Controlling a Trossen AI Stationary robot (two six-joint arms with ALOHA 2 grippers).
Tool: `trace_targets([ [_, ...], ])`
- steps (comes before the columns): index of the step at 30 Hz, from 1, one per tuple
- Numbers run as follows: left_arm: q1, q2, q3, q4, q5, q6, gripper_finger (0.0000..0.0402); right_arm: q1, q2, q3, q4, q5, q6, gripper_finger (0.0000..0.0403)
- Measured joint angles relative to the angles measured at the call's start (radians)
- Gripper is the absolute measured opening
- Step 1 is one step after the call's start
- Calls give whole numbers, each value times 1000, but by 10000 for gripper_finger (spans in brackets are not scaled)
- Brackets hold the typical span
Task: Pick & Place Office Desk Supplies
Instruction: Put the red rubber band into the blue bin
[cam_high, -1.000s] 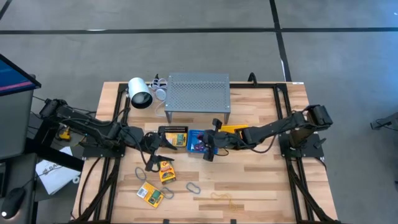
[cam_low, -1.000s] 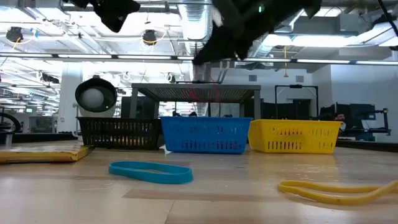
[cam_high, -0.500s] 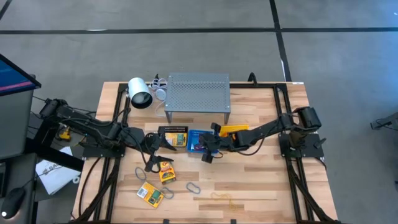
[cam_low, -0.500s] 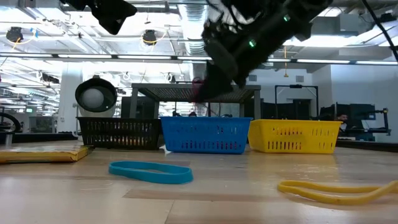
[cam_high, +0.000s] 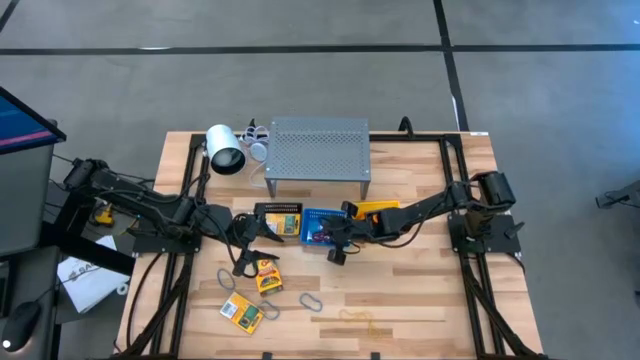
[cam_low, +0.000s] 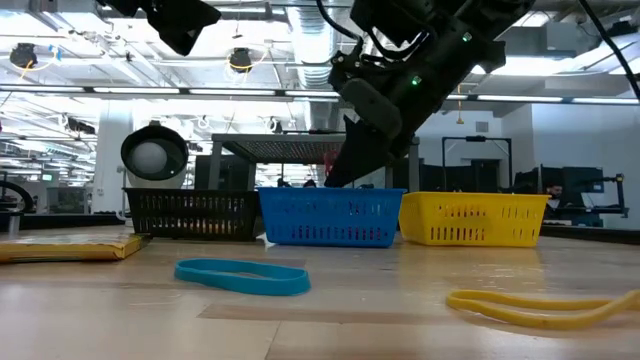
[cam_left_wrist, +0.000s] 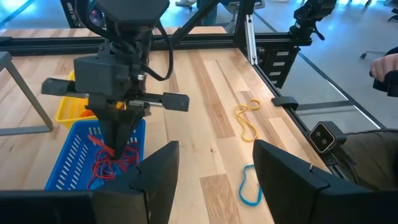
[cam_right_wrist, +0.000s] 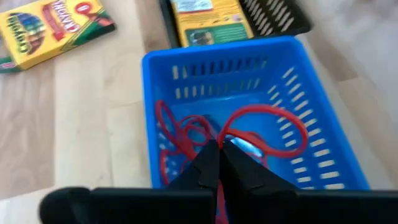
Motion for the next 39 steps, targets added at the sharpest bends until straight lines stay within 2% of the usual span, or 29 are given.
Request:
trace_targets([
  [6, 0, 0, 0, 0, 0, 0, 199, -15, 0, 0, -23, -22, 16, 20],
  [11, 0, 0, 0, 0, 0, 0, 199, -35, 0, 0, -66, -25, 51, 49],
  [20, 0, 0, 0, 0, 0, 0, 196, -59, -2, 0, -65, -104, 43, 147],
  [24, 0, 0, 0, 0, 0, 0, 196, -59, -2, 3, -68, -107, 43, 194],
  [28, 0, 0, 0, 0, 0, 3, 196, -59, -3, 59, -135, -107, 25, 225],
  [35, 0, 0, 0, -9, 0, 2, 196, -58, -3, 178, -288, -115, -18, 233],
  [39, 0, 0, 0, -20, 0, 1, 195, -57, -3, 211, -374, -226, -28, 229],
])
